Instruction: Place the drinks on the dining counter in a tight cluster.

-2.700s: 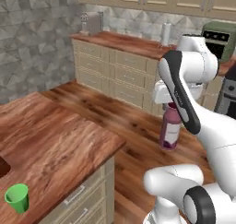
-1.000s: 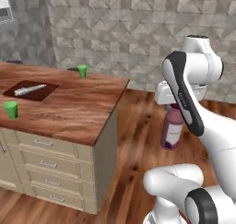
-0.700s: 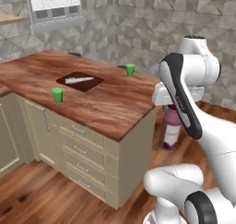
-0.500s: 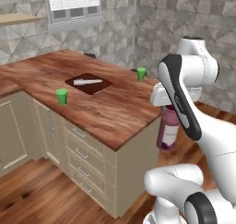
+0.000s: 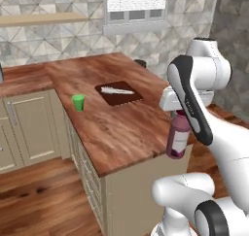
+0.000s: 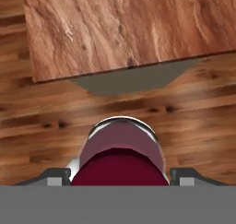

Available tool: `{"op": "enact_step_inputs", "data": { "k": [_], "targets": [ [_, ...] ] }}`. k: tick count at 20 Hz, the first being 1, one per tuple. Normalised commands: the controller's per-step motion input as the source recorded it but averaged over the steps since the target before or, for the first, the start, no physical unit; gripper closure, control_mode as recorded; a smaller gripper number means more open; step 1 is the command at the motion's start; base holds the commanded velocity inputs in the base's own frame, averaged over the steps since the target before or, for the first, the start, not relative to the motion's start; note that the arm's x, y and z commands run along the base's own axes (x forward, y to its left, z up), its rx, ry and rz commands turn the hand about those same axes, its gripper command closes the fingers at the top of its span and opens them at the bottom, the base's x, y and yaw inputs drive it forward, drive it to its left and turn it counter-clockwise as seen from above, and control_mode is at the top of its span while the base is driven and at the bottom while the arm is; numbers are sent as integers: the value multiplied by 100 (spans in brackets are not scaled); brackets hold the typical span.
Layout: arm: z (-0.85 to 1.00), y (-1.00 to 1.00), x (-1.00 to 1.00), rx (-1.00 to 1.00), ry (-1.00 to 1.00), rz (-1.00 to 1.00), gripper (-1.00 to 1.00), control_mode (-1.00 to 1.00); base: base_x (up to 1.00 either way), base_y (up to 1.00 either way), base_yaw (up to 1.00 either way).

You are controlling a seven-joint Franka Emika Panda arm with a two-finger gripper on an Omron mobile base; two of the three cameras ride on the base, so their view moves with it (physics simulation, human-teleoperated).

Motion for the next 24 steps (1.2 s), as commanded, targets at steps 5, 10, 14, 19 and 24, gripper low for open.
{"op": "enact_step_inputs", "data": {
  "k": [5,10,14,19,24],
  "targets": [
    [0,0,0,0,0,0,100,100,92,-47,39],
    [0,0,0,0,0,0,100,100,53,-21,22],
    [0,0,0,0,0,0,100,100,0,0,0],
    [0,0,0,0,0,0,100,100,0,0,0],
    [0,0,0,0,0,0,100,100,11,14,1]
  ]
}}
